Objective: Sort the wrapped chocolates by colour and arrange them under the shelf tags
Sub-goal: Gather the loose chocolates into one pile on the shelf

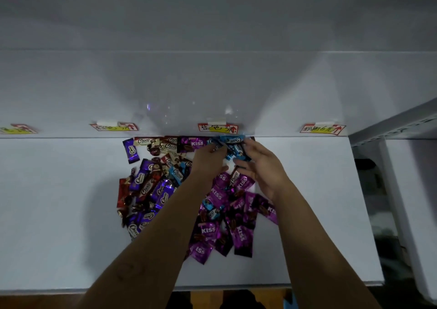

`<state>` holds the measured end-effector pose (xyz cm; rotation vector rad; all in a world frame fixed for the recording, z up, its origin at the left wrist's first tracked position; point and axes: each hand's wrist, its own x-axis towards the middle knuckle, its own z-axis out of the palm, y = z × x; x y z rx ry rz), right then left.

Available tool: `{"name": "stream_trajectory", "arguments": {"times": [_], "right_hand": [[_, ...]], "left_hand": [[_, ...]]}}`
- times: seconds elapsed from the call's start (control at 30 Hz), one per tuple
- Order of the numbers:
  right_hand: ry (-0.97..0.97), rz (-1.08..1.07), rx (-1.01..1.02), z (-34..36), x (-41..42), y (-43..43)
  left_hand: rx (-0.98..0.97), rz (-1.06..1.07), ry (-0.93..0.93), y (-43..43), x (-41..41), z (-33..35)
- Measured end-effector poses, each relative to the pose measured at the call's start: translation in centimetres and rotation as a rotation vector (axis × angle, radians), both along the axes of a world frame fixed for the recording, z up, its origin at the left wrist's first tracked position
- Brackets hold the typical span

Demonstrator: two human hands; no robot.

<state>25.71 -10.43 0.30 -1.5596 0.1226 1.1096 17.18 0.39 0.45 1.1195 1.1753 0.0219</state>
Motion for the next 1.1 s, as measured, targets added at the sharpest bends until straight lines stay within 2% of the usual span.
{"name": "stream_trajectory", "arguments": {"times": [0.07,0.2,0.33,0.4,0.57,0.77,0.93,1.1], "right_hand": [[-0.119,0.113,-0.078,0.3,-0.1,-0.2],[-0.527,0.479,-0.346,0.5,-0.6,-0.6],[-0.691,0.529,-0.495,2.3,-1.3,-1.7],[-0.786,0.537,-0.480,3.9,-2.5,-1.2],[-1.063,0.663,-0.180,7.9,-7.7,2.6],[-1.117,0.890,-0.004,11.6,-15.3,6.7],[-1.134,1.082,0.029,12.2,-22.1,9.6],[-1.190,1.143,-0.048,10.0,-29.0,17.1]], "left_hand": [[0.055,-0.117,0.008,-0.8,-0.8,0.4],[0.276,-0.249,0.095,-1.4,-2.7,2.1],[0.523,-0.372,0.168,-1.3,-4.9,4.1],[0.692,-0.406,0.226,-0.9,-6.9,5.2],[1.027,-0.410,0.334,0.2,-13.3,8.1],[1.149,-0.308,0.572,0.9,-22.6,12.1],[1.064,-0.248,0.719,2.2,-30.5,12.8],[0.986,-0.179,0.723,9.4,-37.8,9.6]]}}
